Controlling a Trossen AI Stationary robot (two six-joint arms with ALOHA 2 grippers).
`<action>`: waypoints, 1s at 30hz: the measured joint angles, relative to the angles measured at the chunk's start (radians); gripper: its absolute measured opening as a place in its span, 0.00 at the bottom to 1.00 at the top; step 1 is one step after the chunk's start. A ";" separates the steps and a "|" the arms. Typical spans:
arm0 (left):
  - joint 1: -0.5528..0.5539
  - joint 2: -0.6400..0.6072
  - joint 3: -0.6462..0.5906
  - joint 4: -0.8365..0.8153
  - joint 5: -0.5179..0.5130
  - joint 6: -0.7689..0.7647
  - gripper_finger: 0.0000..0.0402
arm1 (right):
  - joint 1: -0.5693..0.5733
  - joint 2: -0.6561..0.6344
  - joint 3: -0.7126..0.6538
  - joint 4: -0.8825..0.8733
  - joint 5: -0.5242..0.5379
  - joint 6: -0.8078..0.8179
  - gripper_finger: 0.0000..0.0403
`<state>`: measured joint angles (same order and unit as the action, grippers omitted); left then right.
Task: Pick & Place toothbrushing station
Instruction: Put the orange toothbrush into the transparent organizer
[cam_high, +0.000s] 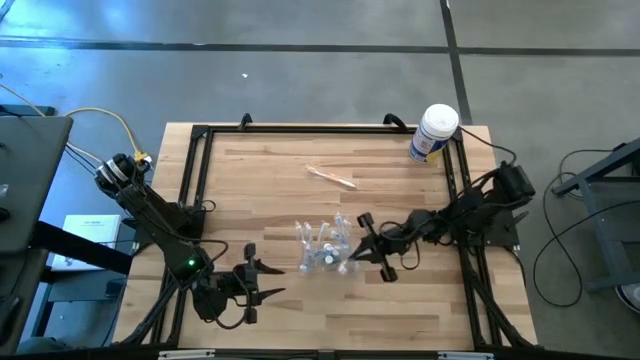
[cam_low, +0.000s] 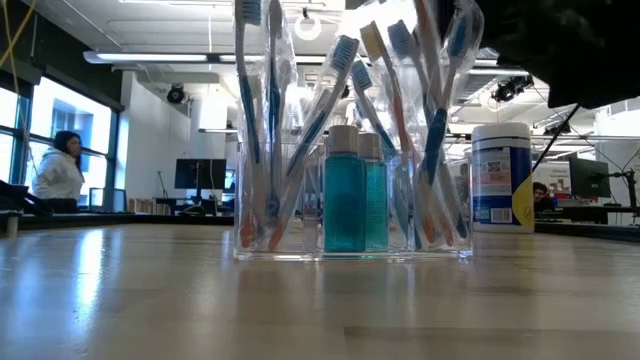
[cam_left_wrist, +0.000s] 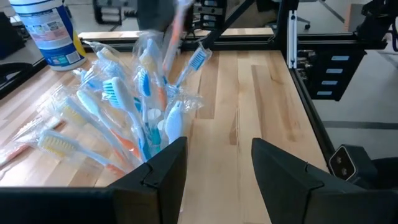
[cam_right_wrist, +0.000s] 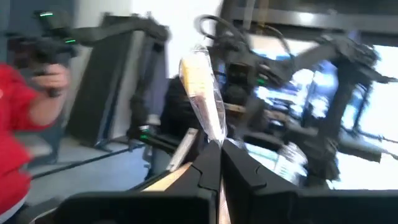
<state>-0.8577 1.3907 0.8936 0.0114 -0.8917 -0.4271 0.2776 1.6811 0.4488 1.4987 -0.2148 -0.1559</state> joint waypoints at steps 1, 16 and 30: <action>0.000 0.000 0.000 0.002 0.000 0.000 0.44 | 0.000 0.010 0.007 0.000 0.045 0.031 0.00; -0.025 0.000 0.000 0.032 0.000 0.000 0.44 | 0.137 0.051 0.010 -0.005 0.639 0.133 0.00; -0.011 0.000 0.000 0.053 0.003 0.001 0.44 | 0.126 0.162 0.010 0.001 0.687 0.206 0.00</action>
<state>-0.8688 1.3903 0.8936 0.0647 -0.8886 -0.4263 0.4031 1.8429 0.4593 1.4998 0.4725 0.0503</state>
